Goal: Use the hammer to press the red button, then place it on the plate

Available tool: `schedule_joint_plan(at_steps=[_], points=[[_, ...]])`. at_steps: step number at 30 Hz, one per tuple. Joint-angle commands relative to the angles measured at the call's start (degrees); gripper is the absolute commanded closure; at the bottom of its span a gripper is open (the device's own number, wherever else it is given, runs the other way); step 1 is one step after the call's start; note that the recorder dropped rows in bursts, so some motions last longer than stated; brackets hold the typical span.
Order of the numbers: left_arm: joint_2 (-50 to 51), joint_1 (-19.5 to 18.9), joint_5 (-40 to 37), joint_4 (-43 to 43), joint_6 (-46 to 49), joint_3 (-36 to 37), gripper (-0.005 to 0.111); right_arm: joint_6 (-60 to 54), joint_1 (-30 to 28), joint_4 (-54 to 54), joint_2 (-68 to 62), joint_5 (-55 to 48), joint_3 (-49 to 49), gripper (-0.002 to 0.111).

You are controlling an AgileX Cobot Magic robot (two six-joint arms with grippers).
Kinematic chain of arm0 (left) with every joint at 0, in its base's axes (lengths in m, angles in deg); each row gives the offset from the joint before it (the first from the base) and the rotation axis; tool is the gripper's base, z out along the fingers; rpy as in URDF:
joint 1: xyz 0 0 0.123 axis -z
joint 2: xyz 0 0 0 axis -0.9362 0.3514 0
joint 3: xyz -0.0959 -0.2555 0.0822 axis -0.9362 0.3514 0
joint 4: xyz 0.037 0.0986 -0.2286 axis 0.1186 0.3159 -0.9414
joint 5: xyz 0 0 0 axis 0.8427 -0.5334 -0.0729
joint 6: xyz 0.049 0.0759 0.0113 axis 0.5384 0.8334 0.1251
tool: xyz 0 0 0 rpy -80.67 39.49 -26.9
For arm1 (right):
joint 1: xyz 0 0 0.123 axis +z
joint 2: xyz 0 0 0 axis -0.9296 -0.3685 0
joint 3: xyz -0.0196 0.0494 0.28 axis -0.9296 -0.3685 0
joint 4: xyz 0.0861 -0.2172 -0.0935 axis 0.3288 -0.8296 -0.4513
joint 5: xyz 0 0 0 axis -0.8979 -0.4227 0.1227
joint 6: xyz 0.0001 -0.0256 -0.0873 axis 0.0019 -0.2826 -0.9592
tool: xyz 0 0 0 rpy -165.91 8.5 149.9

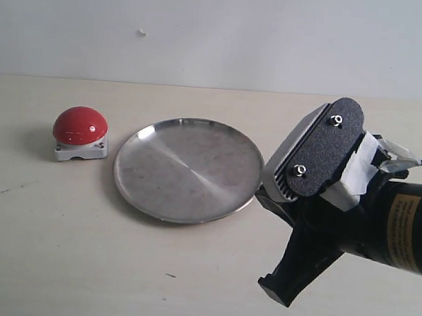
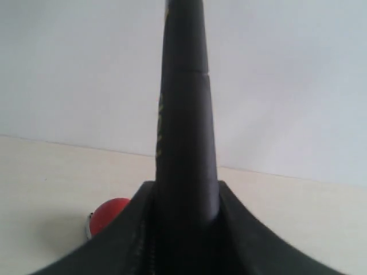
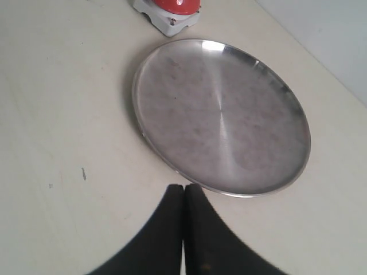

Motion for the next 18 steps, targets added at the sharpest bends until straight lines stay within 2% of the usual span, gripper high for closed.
schedule_joint_plan(at_steps=[1,10,18], points=[[-1.0,0.0,1.4,0.8,0.7,-1.0,0.107,-0.1,-0.4,-0.1,0.1,0.1,-0.2,0.108],[9.3,0.0,3.6,1.7,0.7,1.5,0.107,-0.1,-0.4,-0.1,0.1,0.3,-0.2,0.108],[28.7,-0.2,9.4,-0.2,0.3,4.5,0.107,-0.1,-0.4,-0.1,0.1,0.1,-0.2,0.108]])
